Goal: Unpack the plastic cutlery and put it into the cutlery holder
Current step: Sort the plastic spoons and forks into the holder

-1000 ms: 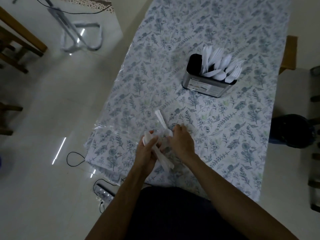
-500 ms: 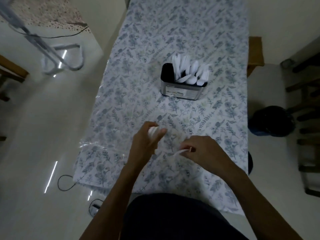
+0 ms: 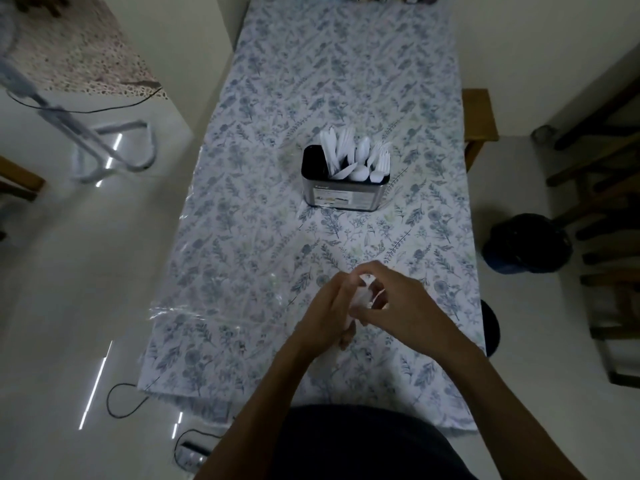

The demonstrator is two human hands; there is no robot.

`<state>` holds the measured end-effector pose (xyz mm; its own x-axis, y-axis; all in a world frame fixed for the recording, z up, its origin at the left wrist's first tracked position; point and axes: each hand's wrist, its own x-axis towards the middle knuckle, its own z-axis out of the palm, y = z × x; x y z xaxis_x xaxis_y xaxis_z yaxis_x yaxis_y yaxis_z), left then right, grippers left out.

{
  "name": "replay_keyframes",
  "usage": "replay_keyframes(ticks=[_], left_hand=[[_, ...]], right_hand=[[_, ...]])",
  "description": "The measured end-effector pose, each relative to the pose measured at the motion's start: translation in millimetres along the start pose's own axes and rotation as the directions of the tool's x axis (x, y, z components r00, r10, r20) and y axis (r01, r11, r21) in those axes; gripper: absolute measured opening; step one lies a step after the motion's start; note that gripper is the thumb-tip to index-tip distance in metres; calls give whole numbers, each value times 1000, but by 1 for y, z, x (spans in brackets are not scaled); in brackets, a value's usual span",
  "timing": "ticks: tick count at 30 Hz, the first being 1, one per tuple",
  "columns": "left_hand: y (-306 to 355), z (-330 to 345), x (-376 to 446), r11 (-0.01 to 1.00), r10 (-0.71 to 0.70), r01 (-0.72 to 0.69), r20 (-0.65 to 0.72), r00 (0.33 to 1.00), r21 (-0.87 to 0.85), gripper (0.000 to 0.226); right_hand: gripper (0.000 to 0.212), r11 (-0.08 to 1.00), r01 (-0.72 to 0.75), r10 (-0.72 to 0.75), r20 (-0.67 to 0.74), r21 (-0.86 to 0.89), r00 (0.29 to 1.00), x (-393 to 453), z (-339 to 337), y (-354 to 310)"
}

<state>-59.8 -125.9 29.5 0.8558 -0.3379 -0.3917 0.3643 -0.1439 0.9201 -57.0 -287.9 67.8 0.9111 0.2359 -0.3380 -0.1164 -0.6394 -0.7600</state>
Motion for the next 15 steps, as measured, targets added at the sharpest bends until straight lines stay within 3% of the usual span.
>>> replay_keyframes(ticks=[3,6,10,13,15], left_hand=[[-6,-8,-4,1000,6,-6,105,994,-4,53],[-3,-6,-6,1000,-4,4,146,989,4,76],[3,-11,-5,992,-38,16,173,984,127,63],[-2,-12,-7,963,15,-33,72,997,268,84],[-2,-8,-7,964,66,-52,-44,997,260,78]], right_hand=[[31,998,11,-17,103,55,994,-4,-3,3],[21,987,12,-31,119,161,992,-6,-7,0],[17,984,62,-72,51,169,996,-3,-22,-1],[15,982,88,-82,-41,166,996,-1,-31,-3],[16,977,95,-85,-62,189,994,-1,-30,-6]])
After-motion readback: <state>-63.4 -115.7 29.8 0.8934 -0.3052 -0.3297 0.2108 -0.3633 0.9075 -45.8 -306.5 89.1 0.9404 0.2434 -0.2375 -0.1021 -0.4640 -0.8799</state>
